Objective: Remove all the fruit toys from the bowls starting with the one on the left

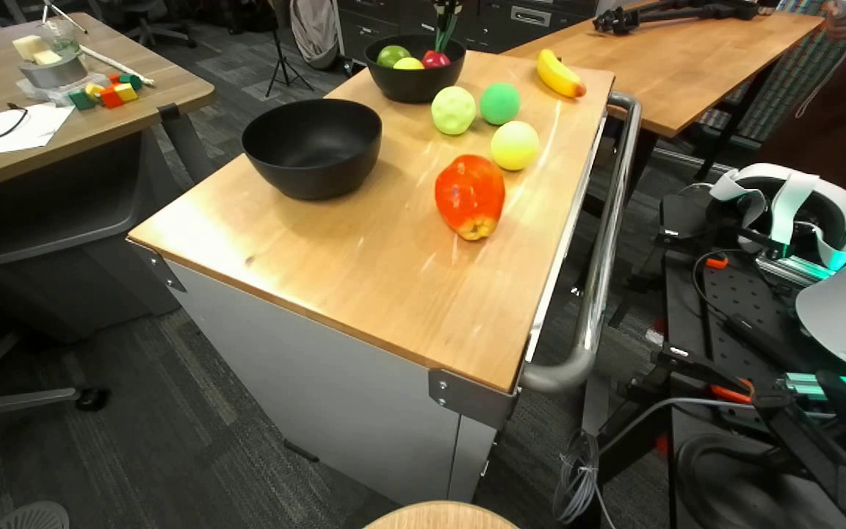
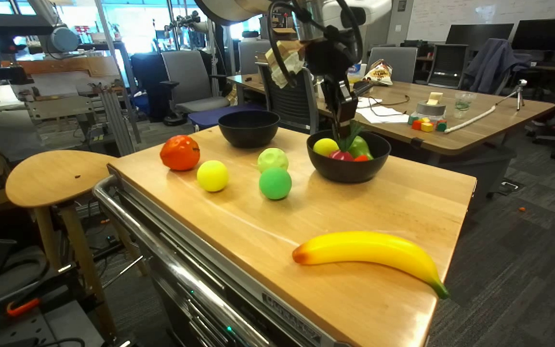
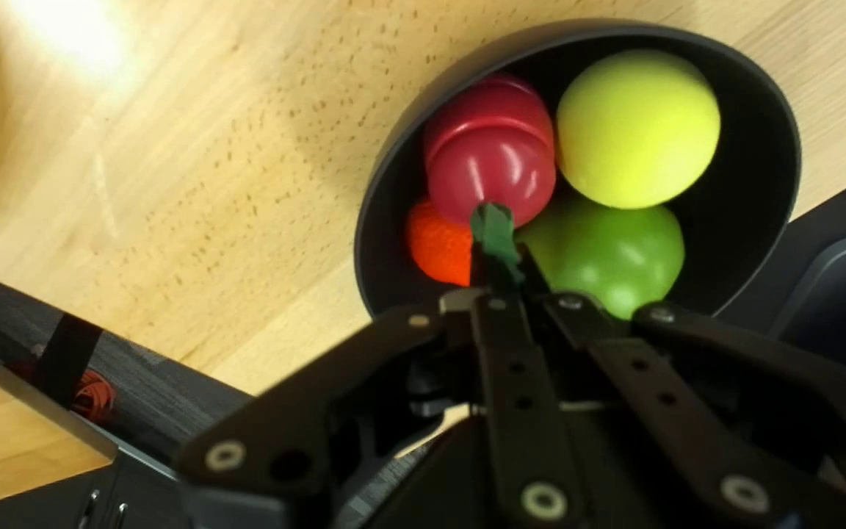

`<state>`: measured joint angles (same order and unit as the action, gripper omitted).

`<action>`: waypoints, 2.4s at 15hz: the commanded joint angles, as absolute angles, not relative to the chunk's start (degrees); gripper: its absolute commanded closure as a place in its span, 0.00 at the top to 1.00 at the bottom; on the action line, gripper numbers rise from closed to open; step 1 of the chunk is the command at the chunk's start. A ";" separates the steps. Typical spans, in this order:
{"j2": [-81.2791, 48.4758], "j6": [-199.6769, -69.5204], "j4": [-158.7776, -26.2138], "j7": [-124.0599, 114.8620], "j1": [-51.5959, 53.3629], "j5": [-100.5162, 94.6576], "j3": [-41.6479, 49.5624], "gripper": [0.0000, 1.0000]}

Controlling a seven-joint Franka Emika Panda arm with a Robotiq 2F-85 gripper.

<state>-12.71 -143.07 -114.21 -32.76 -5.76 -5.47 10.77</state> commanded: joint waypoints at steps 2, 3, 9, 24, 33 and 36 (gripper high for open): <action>-7.85 -144.46 -115.46 -24.65 -8.24 0.17 10.89 0.01; -5.96 -144.75 -116.02 -21.81 -8.95 2.54 10.48 0.01; 4.14 -139.84 -117.56 -3.25 -11.22 19.30 11.08 0.01; 0.34 -138.29 -122.93 -1.55 -13.81 14.21 14.61 0.01; -3.13 -138.87 -122.16 -4.17 -14.33 10.85 14.59 0.36; -2.30 -134.34 -119.80 -5.14 -14.24 11.81 14.37 0.61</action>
<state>-3.48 -138.40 -122.42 -3.35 -14.27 12.04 14.70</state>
